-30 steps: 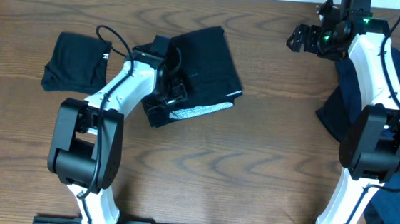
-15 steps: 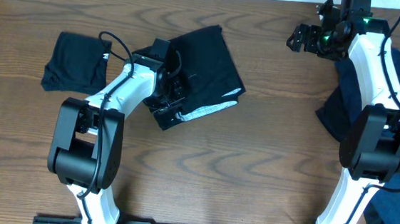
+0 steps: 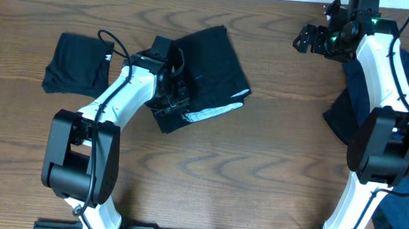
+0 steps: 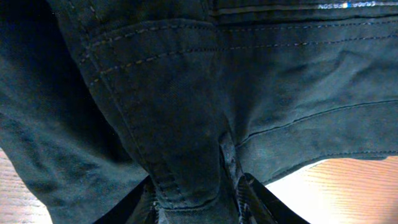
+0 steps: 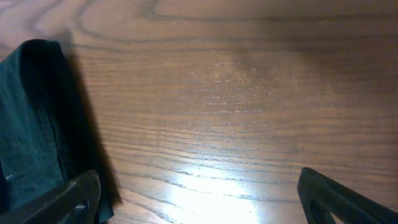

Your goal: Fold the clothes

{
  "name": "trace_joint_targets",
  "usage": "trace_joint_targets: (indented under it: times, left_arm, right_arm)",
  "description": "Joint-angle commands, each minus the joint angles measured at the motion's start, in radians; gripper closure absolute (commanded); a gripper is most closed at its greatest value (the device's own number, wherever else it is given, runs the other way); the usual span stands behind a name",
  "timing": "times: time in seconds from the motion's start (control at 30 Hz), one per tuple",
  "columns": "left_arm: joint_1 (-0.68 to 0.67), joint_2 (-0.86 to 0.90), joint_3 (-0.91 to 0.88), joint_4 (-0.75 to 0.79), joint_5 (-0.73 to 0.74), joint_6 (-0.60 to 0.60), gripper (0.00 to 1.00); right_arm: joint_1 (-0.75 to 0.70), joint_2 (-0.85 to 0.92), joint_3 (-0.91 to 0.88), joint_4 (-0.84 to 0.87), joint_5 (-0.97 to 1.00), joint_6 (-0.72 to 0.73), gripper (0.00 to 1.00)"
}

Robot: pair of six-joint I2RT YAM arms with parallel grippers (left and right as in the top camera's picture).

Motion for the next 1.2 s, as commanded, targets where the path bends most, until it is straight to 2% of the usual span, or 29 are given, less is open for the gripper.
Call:
trace_joint_targets:
  times: [0.0,0.03,0.1,0.43,0.6,0.7,0.77,0.8,0.83,0.9,0.93,0.97,1.0,1.17]
  left_arm:
    - [-0.001,-0.011,0.0,-0.002,-0.01,0.019,0.64]
    - [-0.001,-0.011,0.0,-0.002,-0.01,0.019,0.71]
    - [0.0,-0.011,0.0,-0.003,-0.01,0.019,0.94]
    - [0.002,-0.039,0.0,-0.09,-0.011,0.023,0.94]
    - [0.0,-0.024,0.0,-0.155,-0.163,0.023,0.94]
    - [-0.001,-0.012,-0.003,-0.162,-0.167,0.023,0.93]
    - [-0.001,-0.007,-0.01,-0.161,-0.167,0.023,0.9]
    - [-0.001,-0.006,-0.012,-0.163,-0.167,0.023,0.85]
    - [0.0,-0.005,-0.013,-0.165,-0.168,0.024,0.74]
    - [0.0,-0.005,-0.014,-0.164,-0.168,0.042,0.69]
    - [0.0,-0.005,-0.014,-0.164,-0.168,0.053,0.63]
    - [0.0,-0.005,-0.014,-0.165,-0.168,0.062,0.5]
    - [0.0,-0.005,-0.014,-0.166,-0.168,0.068,0.42]
    - [0.011,-0.005,-0.013,-0.177,-0.168,0.102,0.31]
  right_arm:
    - [0.0,-0.004,0.008,-0.001,0.0,0.001,0.01]
    - [0.0,-0.004,0.008,-0.001,0.0,0.001,0.01]
    - [0.0,-0.004,0.008,-0.001,0.0,0.001,0.01]
    - [0.0,-0.004,0.008,-0.001,0.0,0.001,0.01]
    - [0.0,-0.004,0.008,-0.001,0.0,0.001,0.01]
    - [0.0,-0.004,0.008,-0.001,0.0,0.001,0.01]
    - [0.0,-0.004,0.008,-0.001,0.0,0.001,0.01]
    - [0.0,-0.004,0.008,-0.001,0.0,0.001,0.01]
    - [0.0,-0.004,0.008,-0.001,0.0,0.001,0.01]
    - [0.0,-0.004,0.008,-0.001,0.0,0.001,0.01]
    - [0.0,-0.004,0.008,-0.001,0.0,0.001,0.01]
    - [0.0,-0.004,0.008,-0.001,0.0,0.001,0.01]
    - [0.0,-0.004,0.008,-0.001,0.0,0.001,0.01]
    - [0.0,-0.004,0.008,-0.001,0.0,0.001,0.01]
